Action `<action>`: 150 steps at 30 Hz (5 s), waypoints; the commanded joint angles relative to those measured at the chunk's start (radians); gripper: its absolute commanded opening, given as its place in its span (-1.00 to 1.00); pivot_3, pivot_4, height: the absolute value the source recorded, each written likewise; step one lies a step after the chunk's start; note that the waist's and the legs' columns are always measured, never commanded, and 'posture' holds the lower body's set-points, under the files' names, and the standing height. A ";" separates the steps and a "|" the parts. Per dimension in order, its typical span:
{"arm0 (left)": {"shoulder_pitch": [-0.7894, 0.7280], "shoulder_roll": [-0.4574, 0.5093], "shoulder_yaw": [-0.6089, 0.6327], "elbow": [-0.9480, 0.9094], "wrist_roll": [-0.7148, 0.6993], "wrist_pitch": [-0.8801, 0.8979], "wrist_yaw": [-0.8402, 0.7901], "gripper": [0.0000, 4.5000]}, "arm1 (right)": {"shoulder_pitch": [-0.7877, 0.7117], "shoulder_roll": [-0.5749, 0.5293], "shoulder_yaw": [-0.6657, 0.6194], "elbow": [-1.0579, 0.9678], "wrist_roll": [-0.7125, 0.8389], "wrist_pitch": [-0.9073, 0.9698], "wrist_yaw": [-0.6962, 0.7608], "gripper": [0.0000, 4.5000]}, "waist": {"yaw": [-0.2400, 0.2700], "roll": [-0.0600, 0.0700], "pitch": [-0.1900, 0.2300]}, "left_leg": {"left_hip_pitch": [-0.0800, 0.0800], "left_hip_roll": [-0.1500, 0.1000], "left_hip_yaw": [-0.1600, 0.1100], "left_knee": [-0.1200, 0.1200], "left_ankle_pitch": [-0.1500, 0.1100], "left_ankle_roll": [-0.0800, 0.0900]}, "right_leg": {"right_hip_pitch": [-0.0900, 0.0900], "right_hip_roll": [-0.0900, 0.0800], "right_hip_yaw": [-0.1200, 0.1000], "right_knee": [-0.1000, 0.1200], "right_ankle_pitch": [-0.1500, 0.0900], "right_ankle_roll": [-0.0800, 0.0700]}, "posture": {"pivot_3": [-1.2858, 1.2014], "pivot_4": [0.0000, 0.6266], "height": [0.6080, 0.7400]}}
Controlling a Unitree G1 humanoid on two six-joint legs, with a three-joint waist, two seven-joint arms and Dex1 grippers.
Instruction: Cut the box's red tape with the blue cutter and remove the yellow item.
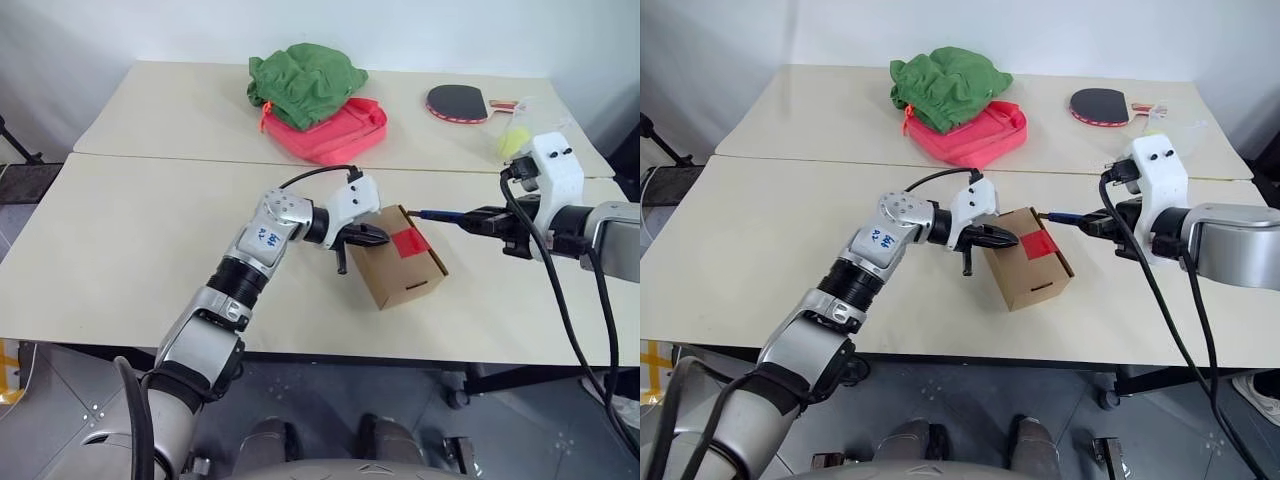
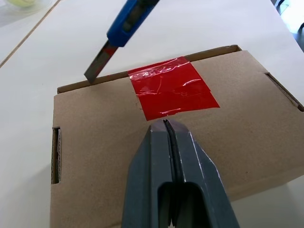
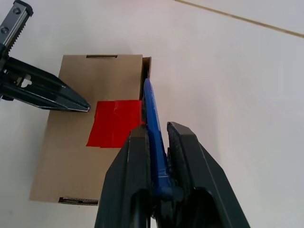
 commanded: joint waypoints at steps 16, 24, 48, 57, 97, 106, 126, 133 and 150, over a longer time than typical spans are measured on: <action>0.011 0.012 -0.054 -0.019 0.050 0.023 -0.006 -1.00 | 0.072 -0.022 -0.015 -0.038 0.185 -0.008 -0.062 -0.89 | 0.000 0.000 0.000 | 0.000 0.000 0.000 0.000 0.000 0.000 | 0.000 0.000 0.000 0.001 0.000 0.000 | 0.03 -0.52 1.00; 0.050 -0.008 -0.123 -0.083 0.083 0.078 -0.013 -1.00 | 0.028 -0.097 0.042 0.005 0.300 -0.016 -0.112 -0.89 | 0.002 0.000 0.000 | 0.001 0.000 -0.001 0.000 0.000 0.000 | 0.001 0.000 0.000 0.001 0.000 0.000 | 0.03 -0.52 1.00; 0.097 0.002 -0.131 -0.144 0.090 0.121 -0.014 -1.00 | -0.062 -0.074 0.130 0.073 0.345 0.025 -0.132 -0.89 | 0.002 0.001 -0.001 | 0.001 0.000 -0.001 0.001 0.000 0.000 | 0.001 0.000 0.000 0.001 0.000 0.000 | 0.03 -0.52 1.00; 0.118 0.004 -0.152 -0.164 0.102 0.148 -0.018 -1.00 | -0.023 -0.191 0.129 0.038 0.346 0.058 -0.013 -0.89 | 0.002 0.000 -0.002 | 0.001 0.001 -0.001 0.001 0.000 0.000 | 0.001 0.000 0.000 0.001 0.000 0.000 | 0.03 -0.52 1.00; 0.232 0.301 0.140 -0.301 -0.201 0.012 -0.278 -1.00 | 0.763 0.095 -0.667 0.162 -0.733 -0.464 0.707 -0.89 | -0.002 0.000 -0.003 | 0.001 0.000 0.001 0.002 0.000 0.000 | 0.001 0.000 0.002 0.002 0.000 0.000 | 0.03 -0.52 1.00; 0.370 0.389 0.167 -0.408 -0.208 0.060 -0.231 -1.00 | 0.705 0.245 -0.531 0.371 -0.981 -0.733 0.824 -0.50 | -0.012 0.006 -0.001 | 0.002 0.000 0.005 0.001 0.001 -0.001 | 0.001 0.001 0.002 0.003 0.000 0.000 | 0.03 -0.52 1.00; 0.424 0.255 0.045 -0.514 -0.177 0.280 -0.005 -1.00 | 0.422 0.355 -0.022 0.075 -1.218 -0.736 0.883 -0.97 | -0.015 0.007 -0.002 | 0.016 0.000 0.001 0.000 0.000 -0.002 | 0.012 0.001 0.003 0.003 -0.001 -0.001 | 0.03 -0.52 1.00; 0.387 0.193 0.012 -0.491 -0.147 0.306 0.065 -1.00 | 0.394 0.416 0.045 -0.043 -1.131 -0.615 0.974 -0.97 | -0.013 0.007 -0.002 | 0.016 0.000 0.001 0.000 0.000 -0.002 | 0.013 0.001 0.003 0.003 -0.001 -0.001 | 0.03 -0.52 1.00; 0.357 0.339 0.035 -0.550 -0.156 0.345 -0.024 -1.00 | 0.438 0.406 -0.088 -0.157 -1.062 -0.347 0.916 -0.90 | -0.023 0.007 -0.002 | 0.016 0.001 0.000 -0.001 0.000 -0.002 | 0.012 0.001 0.002 0.003 -0.001 -0.002 | 0.03 -0.52 1.00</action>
